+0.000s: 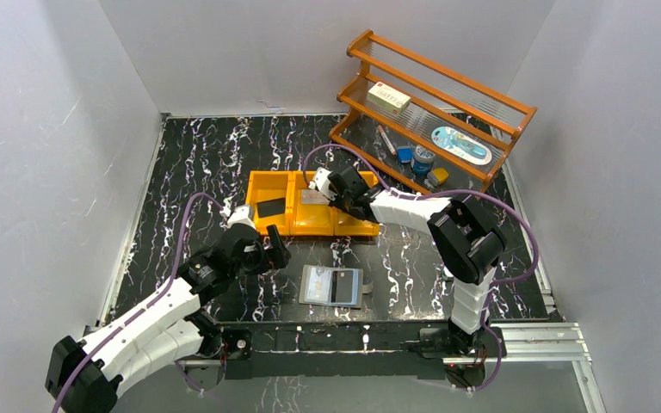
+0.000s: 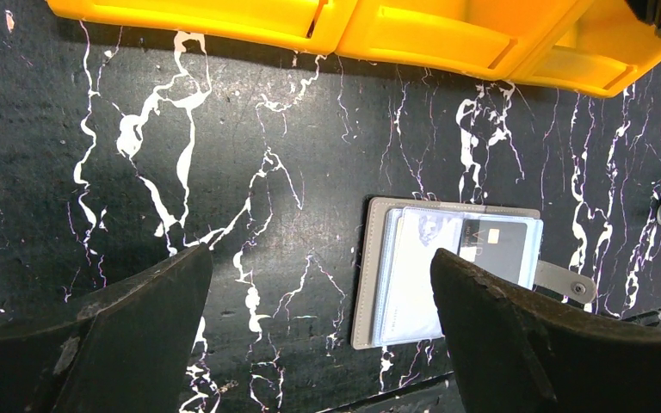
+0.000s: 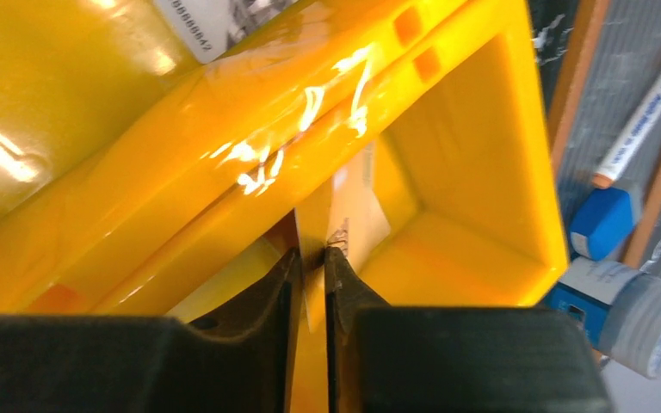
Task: Take the credit cards out of the card holder
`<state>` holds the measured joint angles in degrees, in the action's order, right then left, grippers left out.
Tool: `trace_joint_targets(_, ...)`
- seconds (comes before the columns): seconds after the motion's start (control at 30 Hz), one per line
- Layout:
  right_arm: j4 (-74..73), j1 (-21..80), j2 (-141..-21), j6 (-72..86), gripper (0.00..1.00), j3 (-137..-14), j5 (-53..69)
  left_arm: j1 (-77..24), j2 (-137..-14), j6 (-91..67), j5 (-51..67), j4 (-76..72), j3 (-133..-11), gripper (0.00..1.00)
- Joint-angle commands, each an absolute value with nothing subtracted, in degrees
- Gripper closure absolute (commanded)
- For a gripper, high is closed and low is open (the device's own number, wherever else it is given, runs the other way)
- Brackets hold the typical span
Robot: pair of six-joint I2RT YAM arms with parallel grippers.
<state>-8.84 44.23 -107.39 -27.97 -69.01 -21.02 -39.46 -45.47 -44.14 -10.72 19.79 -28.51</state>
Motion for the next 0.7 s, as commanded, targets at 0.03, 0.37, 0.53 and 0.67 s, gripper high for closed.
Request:
trace_joint_targets(0.03, -11.34, 43.34, -104.74, -25.73, 0.65, -69.20, -15.63, -39.09, -45.44, -44.30, -11.22, 20.39, -29.36, 0.02)
trace_joint_targets(0.37, -9.02, 42.79, -101.09, -12.12, 0.60, -68.99, -18.66, -39.11, -46.15, -44.74, -10.76, 19.86, -28.98, 0.02)
trace_joint_targets(0.53, -11.82, 42.29, -100.11, 5.58, 0.66, -70.23, -17.22, -39.11, -46.27, -44.69, -10.78, 19.54, -29.24, 0.02)
trace_joint_targets(0.67, -13.62, 41.84, -100.11, 15.68, 0.69, -69.93, -14.77, -39.11, -46.08, -44.91, -11.60, 19.13, -29.42, 0.02)
